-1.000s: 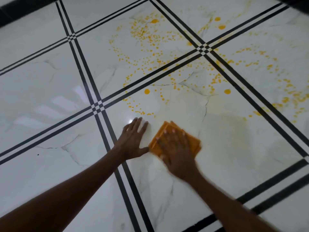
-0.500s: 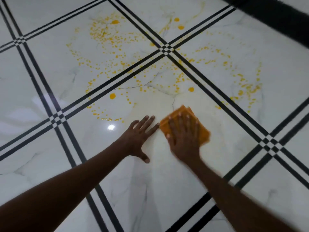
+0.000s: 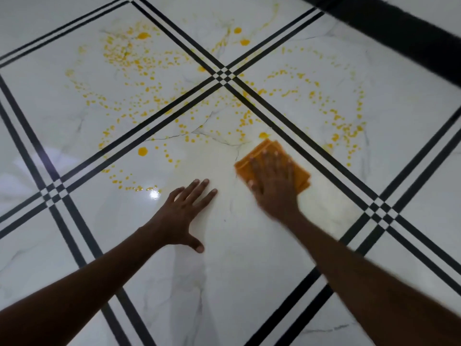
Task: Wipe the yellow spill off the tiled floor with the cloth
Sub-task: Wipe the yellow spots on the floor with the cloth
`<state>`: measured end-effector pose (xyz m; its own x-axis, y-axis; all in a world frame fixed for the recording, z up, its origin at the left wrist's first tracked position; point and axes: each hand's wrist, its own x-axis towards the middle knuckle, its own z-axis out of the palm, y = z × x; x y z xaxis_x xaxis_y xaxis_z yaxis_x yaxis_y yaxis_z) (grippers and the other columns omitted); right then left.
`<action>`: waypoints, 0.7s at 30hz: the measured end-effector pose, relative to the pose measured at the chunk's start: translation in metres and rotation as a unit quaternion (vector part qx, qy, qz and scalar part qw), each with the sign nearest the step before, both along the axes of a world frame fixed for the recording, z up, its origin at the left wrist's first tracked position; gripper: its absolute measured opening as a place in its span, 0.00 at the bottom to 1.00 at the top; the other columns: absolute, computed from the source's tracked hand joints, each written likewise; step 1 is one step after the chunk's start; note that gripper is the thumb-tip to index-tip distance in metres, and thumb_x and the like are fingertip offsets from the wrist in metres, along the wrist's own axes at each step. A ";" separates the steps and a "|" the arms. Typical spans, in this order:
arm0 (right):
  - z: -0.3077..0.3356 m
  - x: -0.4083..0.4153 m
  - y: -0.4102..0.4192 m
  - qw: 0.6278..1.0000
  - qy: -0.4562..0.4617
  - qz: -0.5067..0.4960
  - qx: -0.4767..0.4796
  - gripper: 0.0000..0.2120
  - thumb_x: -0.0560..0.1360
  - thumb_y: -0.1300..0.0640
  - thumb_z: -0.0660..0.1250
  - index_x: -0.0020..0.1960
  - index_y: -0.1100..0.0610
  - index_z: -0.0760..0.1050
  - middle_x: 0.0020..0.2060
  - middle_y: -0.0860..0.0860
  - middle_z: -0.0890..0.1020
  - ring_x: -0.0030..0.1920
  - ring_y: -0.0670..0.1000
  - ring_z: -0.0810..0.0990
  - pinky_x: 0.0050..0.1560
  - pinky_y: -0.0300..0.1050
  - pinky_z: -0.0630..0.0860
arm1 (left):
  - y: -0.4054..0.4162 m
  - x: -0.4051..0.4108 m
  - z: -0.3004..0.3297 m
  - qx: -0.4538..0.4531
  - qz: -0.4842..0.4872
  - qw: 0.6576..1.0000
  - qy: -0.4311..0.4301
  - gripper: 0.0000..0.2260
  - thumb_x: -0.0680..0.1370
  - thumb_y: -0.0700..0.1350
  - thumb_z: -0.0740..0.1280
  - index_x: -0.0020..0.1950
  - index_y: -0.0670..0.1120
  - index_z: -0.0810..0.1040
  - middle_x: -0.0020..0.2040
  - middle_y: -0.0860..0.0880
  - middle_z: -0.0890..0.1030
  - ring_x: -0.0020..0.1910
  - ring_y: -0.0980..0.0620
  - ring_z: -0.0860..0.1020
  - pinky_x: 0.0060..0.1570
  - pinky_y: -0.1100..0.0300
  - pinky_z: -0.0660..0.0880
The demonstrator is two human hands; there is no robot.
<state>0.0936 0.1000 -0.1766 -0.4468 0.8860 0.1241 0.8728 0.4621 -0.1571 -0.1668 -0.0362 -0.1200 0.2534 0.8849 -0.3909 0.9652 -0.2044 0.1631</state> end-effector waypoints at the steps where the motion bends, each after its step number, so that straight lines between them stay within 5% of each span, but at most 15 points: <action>1: -0.005 0.018 0.020 0.997 0.009 -0.072 0.024 0.29 0.83 0.42 0.54 0.80 0.54 0.65 0.80 0.59 0.64 0.80 0.66 0.61 0.77 0.71 0.56 | 0.000 0.000 -0.001 0.005 0.003 1.000 -0.006 0.66 0.55 0.84 0.63 0.81 0.56 0.35 0.81 0.51 0.32 0.81 0.49 0.34 0.79 0.48 0.44; 5: 0.010 0.013 -0.060 0.913 0.071 -0.401 -0.011 0.32 0.82 0.44 0.55 0.83 0.55 0.57 0.82 0.61 0.59 0.81 0.68 0.54 0.77 0.73 0.50 | 0.002 -0.001 -0.003 0.005 0.012 1.000 -0.012 0.66 0.54 0.84 0.63 0.81 0.57 0.35 0.81 0.51 0.32 0.81 0.50 0.34 0.78 0.48 0.44; 9: 0.031 -0.046 -0.180 0.968 0.043 -0.236 -0.072 0.35 0.82 0.42 0.51 0.84 0.54 0.50 0.83 0.61 0.50 0.82 0.68 0.47 0.79 0.72 0.45 | 0.001 0.001 0.003 -0.004 0.013 1.000 -0.010 0.66 0.55 0.83 0.64 0.81 0.57 0.35 0.81 0.51 0.33 0.81 0.49 0.35 0.79 0.47 0.44; 13: 0.011 -0.013 -0.058 0.999 0.005 -0.015 -0.038 0.31 0.82 0.43 0.53 0.83 0.52 0.57 0.82 0.59 0.59 0.81 0.67 0.56 0.77 0.72 0.55 | 0.000 -0.001 0.000 0.001 0.010 1.000 -0.016 0.66 0.56 0.82 0.66 0.82 0.56 0.37 0.82 0.50 0.34 0.81 0.49 0.36 0.79 0.47 0.44; 16: 0.005 0.022 -0.015 0.988 0.028 -0.153 -0.010 0.31 0.82 0.43 0.52 0.82 0.53 0.60 0.81 0.60 0.62 0.80 0.67 0.58 0.76 0.73 0.54 | 0.000 0.000 -0.002 0.006 0.010 1.000 -0.011 0.66 0.56 0.81 0.67 0.82 0.55 0.38 0.82 0.49 0.35 0.81 0.48 0.37 0.79 0.48 0.44; 18: 0.013 0.007 -0.062 0.958 0.057 -0.279 -0.019 0.31 0.82 0.43 0.52 0.83 0.53 0.57 0.81 0.61 0.59 0.81 0.68 0.55 0.77 0.73 0.51 | 0.000 0.000 -0.002 0.006 0.007 1.000 -0.010 0.65 0.57 0.80 0.68 0.82 0.54 0.39 0.82 0.49 0.36 0.81 0.48 0.37 0.78 0.49 0.43; 19: 0.019 -0.007 -0.100 0.955 0.048 -0.293 -0.026 0.32 0.82 0.43 0.52 0.84 0.53 0.55 0.82 0.61 0.56 0.82 0.68 0.52 0.78 0.73 0.48 | 0.000 0.001 0.001 0.007 0.005 1.000 -0.010 0.64 0.58 0.79 0.68 0.83 0.53 0.39 0.82 0.48 0.36 0.81 0.48 0.38 0.78 0.50 0.43; 21: 0.030 -0.041 -0.179 0.984 0.037 -0.164 -0.062 0.33 0.82 0.43 0.53 0.84 0.52 0.53 0.83 0.60 0.52 0.82 0.67 0.48 0.79 0.72 0.46 | -0.010 -0.005 0.011 0.006 0.021 1.000 -0.001 0.60 0.64 0.74 0.69 0.83 0.51 0.42 0.83 0.46 0.40 0.82 0.47 0.41 0.78 0.50 0.46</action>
